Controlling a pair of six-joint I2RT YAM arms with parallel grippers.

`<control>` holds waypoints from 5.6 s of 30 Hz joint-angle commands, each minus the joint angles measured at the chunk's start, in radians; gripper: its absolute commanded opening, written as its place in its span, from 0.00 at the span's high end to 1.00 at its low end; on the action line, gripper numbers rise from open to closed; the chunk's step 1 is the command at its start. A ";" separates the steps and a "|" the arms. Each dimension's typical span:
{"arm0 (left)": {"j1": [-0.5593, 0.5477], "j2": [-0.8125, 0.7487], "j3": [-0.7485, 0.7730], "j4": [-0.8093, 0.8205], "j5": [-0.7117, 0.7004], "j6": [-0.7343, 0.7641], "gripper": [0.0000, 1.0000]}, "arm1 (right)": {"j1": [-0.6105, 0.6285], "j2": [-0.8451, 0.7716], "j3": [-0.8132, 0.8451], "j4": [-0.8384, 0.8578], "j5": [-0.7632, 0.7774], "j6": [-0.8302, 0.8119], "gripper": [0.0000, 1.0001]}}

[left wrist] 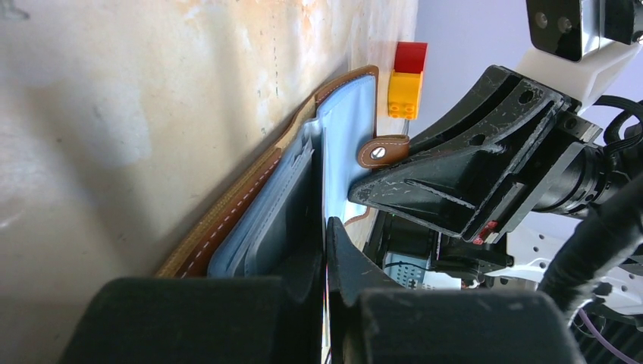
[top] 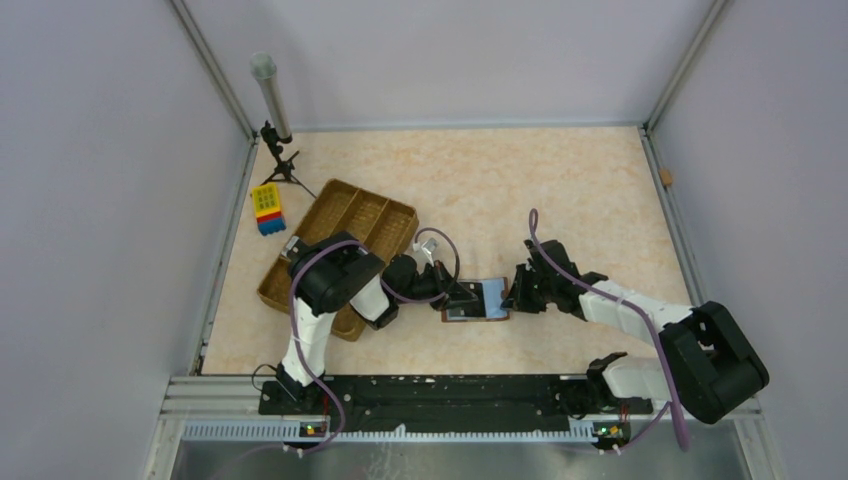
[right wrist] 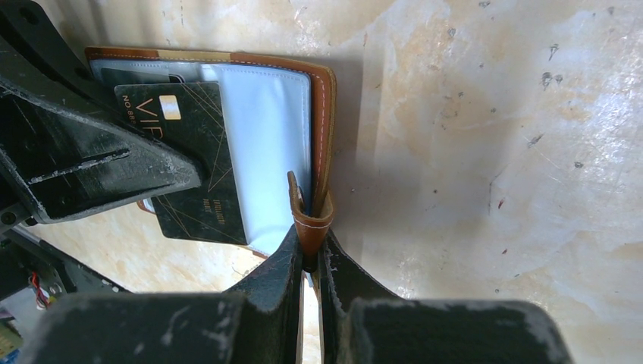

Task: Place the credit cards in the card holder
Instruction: Insert the credit card into the card holder.

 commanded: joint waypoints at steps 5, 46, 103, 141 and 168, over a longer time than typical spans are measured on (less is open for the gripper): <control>-0.009 0.064 -0.026 -0.221 -0.076 0.039 1.00 | 0.012 -0.029 0.032 -0.018 0.011 -0.002 1.00; -0.023 0.154 0.070 -0.213 -0.003 0.010 1.00 | 0.018 -0.050 0.011 0.028 -0.010 0.025 1.00; -0.062 -0.002 0.180 -0.614 -0.101 0.188 0.68 | 0.034 -0.117 -0.028 0.010 0.053 0.075 1.00; -0.062 -0.293 0.266 -1.081 -0.270 0.448 0.45 | 0.034 -0.155 -0.018 -0.023 0.069 0.056 1.00; -0.059 -0.430 0.096 -0.964 -0.250 0.328 0.67 | 0.034 -0.153 -0.020 -0.022 0.067 0.054 1.00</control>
